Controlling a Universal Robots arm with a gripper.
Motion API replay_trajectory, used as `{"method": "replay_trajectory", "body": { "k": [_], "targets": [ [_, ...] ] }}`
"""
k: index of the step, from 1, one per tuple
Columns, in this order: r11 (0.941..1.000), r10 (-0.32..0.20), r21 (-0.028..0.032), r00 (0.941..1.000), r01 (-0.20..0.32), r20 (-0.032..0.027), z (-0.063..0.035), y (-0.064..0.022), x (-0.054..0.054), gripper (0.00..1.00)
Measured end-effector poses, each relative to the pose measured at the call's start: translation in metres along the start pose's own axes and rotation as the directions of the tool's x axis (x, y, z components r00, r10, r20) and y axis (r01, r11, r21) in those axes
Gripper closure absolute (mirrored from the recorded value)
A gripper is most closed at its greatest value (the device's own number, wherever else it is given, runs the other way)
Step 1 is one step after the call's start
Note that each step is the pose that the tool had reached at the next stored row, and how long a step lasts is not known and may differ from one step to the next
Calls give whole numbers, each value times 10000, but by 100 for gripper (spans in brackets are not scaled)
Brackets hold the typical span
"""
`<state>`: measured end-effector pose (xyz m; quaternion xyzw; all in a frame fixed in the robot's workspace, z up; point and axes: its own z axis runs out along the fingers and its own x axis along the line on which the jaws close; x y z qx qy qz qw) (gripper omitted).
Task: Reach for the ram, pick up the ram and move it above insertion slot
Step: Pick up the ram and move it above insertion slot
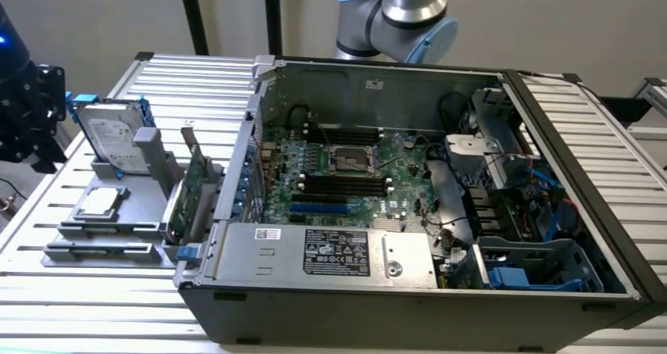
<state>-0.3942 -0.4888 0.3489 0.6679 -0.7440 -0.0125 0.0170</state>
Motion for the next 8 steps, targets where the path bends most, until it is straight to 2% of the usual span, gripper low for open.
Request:
{"method": "replay_trajectory", "body": {
  "k": [8],
  "targets": [
    [9999,-173,2,9998,173,-8,146,-13,57,76]
  ]
}}
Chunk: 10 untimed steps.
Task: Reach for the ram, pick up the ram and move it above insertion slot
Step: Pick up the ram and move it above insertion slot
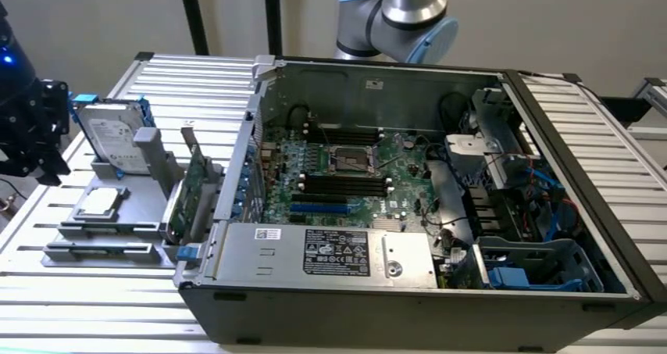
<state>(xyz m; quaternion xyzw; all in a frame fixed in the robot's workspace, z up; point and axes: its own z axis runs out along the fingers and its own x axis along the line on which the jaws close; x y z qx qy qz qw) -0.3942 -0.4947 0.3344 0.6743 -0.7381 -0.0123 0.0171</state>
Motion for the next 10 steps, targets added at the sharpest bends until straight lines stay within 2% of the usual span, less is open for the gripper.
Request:
{"method": "replay_trajectory", "body": {
  "k": [10],
  "targets": [
    [9999,-102,0,9999,102,-5,181,-12,44,76]
  ]
}}
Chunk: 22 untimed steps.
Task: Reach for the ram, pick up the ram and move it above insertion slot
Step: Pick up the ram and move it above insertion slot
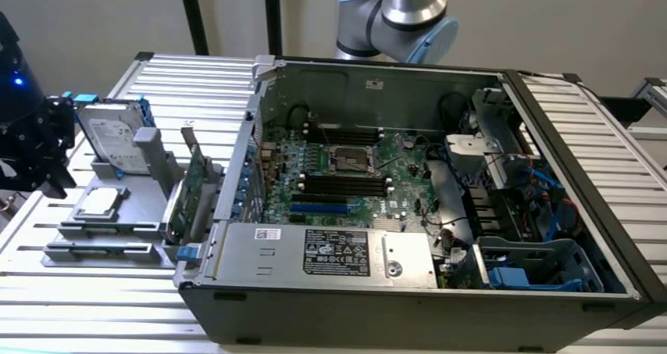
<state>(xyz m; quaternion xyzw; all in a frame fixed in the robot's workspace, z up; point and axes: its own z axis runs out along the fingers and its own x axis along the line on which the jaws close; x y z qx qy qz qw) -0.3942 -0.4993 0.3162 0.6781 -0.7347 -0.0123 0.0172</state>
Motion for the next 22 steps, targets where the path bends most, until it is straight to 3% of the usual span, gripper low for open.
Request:
{"method": "replay_trajectory", "body": {
  "k": [3,4,22],
  "targets": [
    [10000,-21,1,10000,21,0,55,-4,15,74],
    [10000,-22,1,10000,22,0,74,-5,21,67],
    [10000,-23,1,10000,23,0,398,-112,122,67]
  ]
}}
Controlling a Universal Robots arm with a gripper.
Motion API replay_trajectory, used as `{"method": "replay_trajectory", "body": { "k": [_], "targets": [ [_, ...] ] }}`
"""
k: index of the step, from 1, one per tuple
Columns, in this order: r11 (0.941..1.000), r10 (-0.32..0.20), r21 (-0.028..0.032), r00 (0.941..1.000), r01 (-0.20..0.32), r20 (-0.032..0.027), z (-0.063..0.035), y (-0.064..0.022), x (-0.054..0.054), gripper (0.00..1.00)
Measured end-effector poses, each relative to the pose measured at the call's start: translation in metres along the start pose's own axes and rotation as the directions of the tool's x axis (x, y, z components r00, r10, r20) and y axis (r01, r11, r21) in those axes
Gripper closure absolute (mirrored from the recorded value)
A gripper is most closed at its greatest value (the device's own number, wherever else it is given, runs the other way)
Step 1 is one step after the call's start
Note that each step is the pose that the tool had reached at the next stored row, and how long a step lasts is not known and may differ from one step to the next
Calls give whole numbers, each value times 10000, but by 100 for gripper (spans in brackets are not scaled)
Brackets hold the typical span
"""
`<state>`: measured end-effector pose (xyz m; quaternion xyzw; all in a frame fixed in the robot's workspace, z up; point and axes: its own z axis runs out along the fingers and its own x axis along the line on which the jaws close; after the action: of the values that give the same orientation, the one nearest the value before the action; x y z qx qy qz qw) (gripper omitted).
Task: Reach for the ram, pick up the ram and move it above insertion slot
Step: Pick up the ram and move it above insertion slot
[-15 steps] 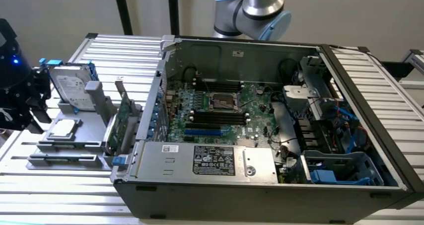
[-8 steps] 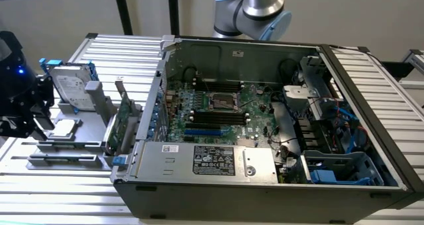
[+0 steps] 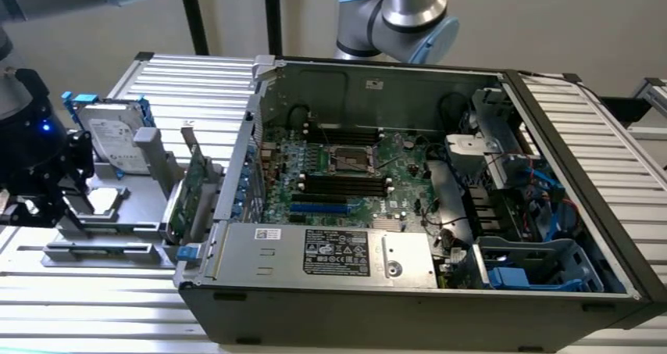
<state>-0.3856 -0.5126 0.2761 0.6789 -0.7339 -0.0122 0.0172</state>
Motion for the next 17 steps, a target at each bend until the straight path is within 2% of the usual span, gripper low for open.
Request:
{"method": "replay_trajectory", "body": {
  "k": [17],
  "targets": [
    [10000,-1,-1,10000,1,-1,307,-24,-1,67]
  ]
}}
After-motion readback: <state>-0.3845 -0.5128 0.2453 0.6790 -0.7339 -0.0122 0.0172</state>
